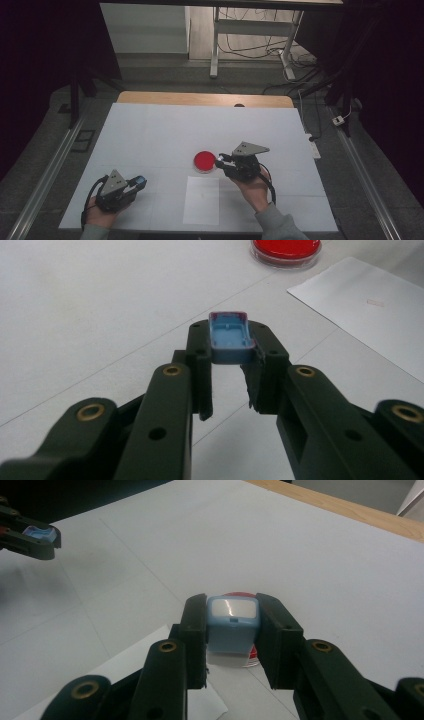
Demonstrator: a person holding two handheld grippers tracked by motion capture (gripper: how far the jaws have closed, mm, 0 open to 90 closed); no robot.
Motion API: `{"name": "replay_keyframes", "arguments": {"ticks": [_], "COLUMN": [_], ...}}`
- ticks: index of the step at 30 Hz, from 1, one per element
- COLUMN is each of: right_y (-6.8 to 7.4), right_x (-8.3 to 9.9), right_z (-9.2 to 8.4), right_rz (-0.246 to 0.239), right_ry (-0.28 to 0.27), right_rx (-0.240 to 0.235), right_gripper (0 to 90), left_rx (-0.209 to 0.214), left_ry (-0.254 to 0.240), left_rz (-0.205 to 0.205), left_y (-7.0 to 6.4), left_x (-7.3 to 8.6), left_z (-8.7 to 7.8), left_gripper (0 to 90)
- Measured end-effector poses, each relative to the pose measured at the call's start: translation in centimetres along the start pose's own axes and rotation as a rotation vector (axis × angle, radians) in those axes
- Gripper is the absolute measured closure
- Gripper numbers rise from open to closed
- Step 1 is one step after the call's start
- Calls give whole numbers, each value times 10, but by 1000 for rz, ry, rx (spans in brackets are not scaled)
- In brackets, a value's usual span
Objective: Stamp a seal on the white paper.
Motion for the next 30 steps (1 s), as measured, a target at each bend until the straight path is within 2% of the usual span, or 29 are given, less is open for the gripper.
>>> {"name": "replay_keyframes", "arguments": {"ticks": [8, 13, 30], "right_y": [8, 15, 37], "right_x": [2, 5, 16], "right_z": [-3, 0, 2], "right_rz": [-19, -29, -81], "right_ry": [5, 14, 52], "right_rx": [-17, -42, -82], "right_gripper": [668, 668, 668], "left_rx": [1, 2, 3], "left_ry": [0, 1, 1], "left_rz": [1, 2, -1], "left_y": [0, 0, 0], "left_x": [0, 0, 0], "left_z": [0, 1, 1], "left_gripper": [739, 740, 739]}}
Point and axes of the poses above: each handheld gripper's, and its own axes: z roughly forward along the jaws, x roughly out of its underside, y roughly to its left, the point moved 4 cm from there along z, roughly forward along the jaws, and after that the axes turned 8 degrees about y, right-handed, at the moved point
